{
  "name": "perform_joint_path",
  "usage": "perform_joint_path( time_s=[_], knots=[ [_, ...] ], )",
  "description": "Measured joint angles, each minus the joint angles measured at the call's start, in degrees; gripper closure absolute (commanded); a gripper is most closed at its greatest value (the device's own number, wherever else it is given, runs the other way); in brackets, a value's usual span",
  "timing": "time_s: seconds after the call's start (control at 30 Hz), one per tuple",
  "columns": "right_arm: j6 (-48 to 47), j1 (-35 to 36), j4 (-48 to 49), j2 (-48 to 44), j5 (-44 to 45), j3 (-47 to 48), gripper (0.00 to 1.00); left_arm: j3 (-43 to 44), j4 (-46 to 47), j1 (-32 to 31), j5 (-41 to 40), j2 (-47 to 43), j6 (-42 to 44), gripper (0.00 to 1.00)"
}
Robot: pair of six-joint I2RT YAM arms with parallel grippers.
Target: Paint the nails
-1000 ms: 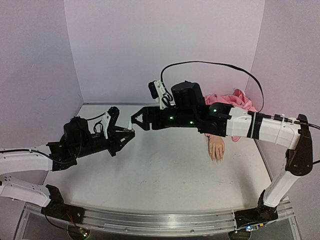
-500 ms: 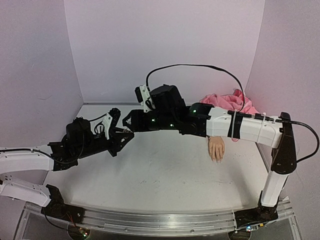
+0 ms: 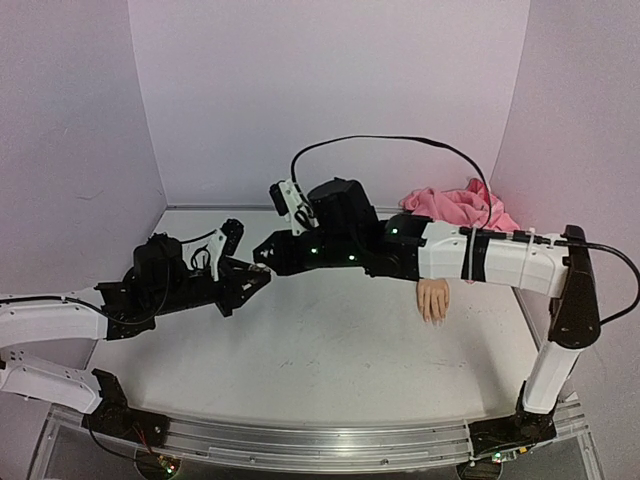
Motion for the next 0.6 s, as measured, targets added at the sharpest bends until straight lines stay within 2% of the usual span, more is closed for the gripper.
perform_joint_path(
  time_s=[0.1,0.2,0.23,0.33,0.43,0.47,0.53,0.6],
  knots=[
    [-4.9,-2.7,4.4,-5.0,-12.7,-8.0,1.00,0.6,-0.4,0.3,10.5,0.8,-0.9,1.00],
    [-10.2,-7.4,11.8,-10.7,-36.0,-17.2,1.00,4.3,-0.3,0.5,27.0,4.0,-2.9,1.00],
    [-11.4,-8.2,13.3,-11.8,-40.2,-18.6,1.00,6.2,-0.3,0.3,31.9,5.6,-4.0,1.00],
    [-15.4,-9.0,16.0,-13.2,-49.5,-19.8,1.00,8.6,0.7,-0.1,40.3,7.2,-5.8,1.00],
    [-18.2,-8.8,17.7,-13.4,-52.1,-20.2,1.00,8.7,1.3,-0.4,41.9,6.9,-6.0,1.00],
    [-18.6,-8.8,17.9,-13.6,-51.8,-20.6,0.93,8.7,1.3,-0.5,41.3,7.0,-5.6,1.00],
    [-18.9,-8.8,18.1,-14.4,-48.9,-21.4,0.61,8.7,1.2,-0.7,38.5,7.0,-4.6,1.00],
    [-17.8,-8.8,17.3,-15.6,-43.6,-21.9,0.41,8.6,1.6,-0.9,31.6,6.9,-2.6,1.00]
  ],
)
